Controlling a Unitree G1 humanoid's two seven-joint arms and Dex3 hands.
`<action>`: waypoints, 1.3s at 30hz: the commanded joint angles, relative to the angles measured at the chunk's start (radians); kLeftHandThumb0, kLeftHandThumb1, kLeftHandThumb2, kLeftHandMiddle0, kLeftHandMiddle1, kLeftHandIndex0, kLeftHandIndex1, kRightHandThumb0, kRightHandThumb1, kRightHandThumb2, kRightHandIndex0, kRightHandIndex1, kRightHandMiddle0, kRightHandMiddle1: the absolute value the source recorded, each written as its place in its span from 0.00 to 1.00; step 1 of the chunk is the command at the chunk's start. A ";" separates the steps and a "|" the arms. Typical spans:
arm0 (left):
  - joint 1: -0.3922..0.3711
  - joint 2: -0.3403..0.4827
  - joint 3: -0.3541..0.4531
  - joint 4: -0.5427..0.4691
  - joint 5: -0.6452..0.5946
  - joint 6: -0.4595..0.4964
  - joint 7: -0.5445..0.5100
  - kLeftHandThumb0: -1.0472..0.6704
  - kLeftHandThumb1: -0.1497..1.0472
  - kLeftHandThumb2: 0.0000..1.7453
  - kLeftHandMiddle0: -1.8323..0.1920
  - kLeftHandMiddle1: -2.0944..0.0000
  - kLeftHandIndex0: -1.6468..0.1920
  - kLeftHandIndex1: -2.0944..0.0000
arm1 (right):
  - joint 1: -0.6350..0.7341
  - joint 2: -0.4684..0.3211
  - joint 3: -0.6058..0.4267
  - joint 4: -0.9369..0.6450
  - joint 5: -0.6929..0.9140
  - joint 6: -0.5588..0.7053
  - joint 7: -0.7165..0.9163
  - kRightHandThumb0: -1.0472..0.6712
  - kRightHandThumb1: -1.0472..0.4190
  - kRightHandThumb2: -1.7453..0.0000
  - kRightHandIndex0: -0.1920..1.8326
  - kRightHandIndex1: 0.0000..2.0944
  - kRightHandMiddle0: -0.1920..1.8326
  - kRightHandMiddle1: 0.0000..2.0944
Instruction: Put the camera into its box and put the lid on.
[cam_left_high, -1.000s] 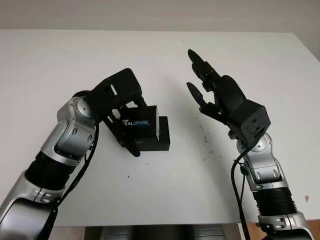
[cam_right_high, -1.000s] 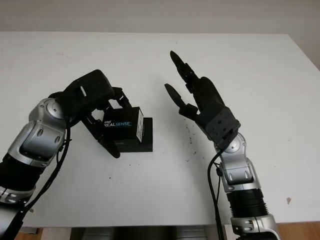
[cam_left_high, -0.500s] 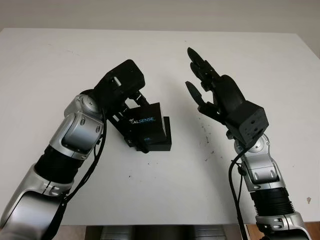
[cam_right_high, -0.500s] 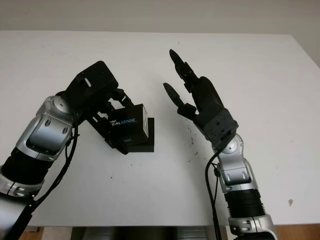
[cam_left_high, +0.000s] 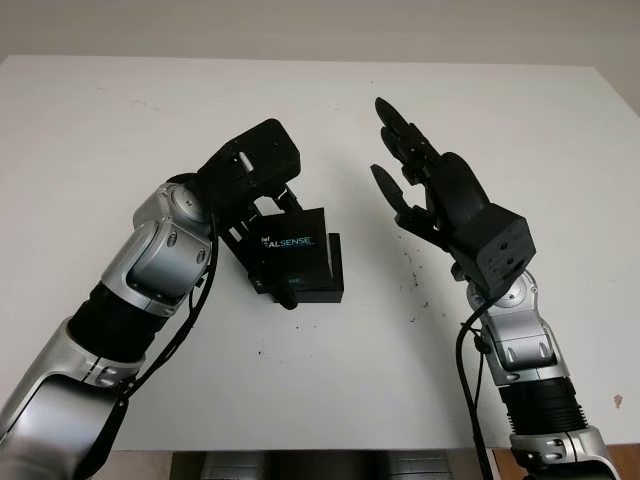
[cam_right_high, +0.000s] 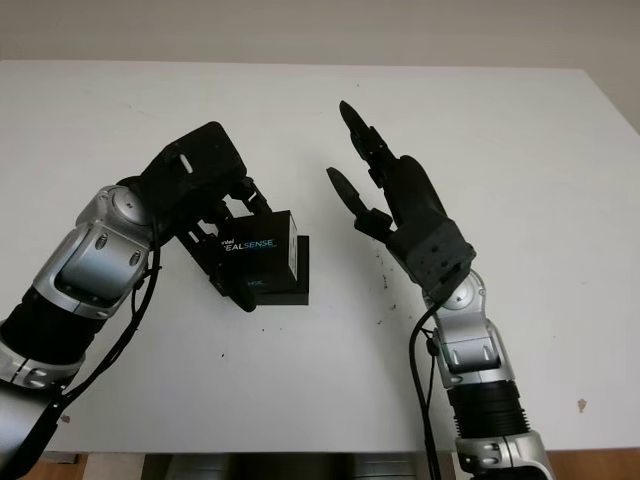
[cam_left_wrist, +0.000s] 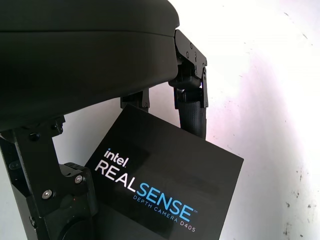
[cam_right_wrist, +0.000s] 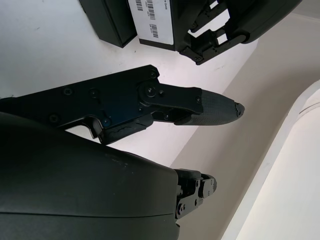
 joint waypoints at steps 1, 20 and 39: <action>-0.005 -0.013 -0.019 -0.023 -0.003 -0.037 -0.004 0.43 0.98 0.03 0.60 0.10 0.66 0.19 | 0.007 0.001 0.001 -0.007 -0.003 -0.018 -0.006 0.18 0.00 0.70 0.17 0.03 0.17 0.03; 0.006 -0.051 -0.025 0.015 0.021 -0.154 0.038 0.42 0.98 0.03 0.59 0.11 0.66 0.17 | 0.011 0.002 0.002 -0.026 0.009 0.037 0.008 0.18 0.00 0.70 0.16 0.02 0.16 0.03; -0.006 -0.090 0.021 0.004 -0.012 -0.135 0.054 0.44 0.99 0.03 0.61 0.09 0.67 0.16 | 0.005 0.004 0.004 -0.027 -0.007 0.032 0.011 0.19 0.00 0.69 0.15 0.02 0.15 0.03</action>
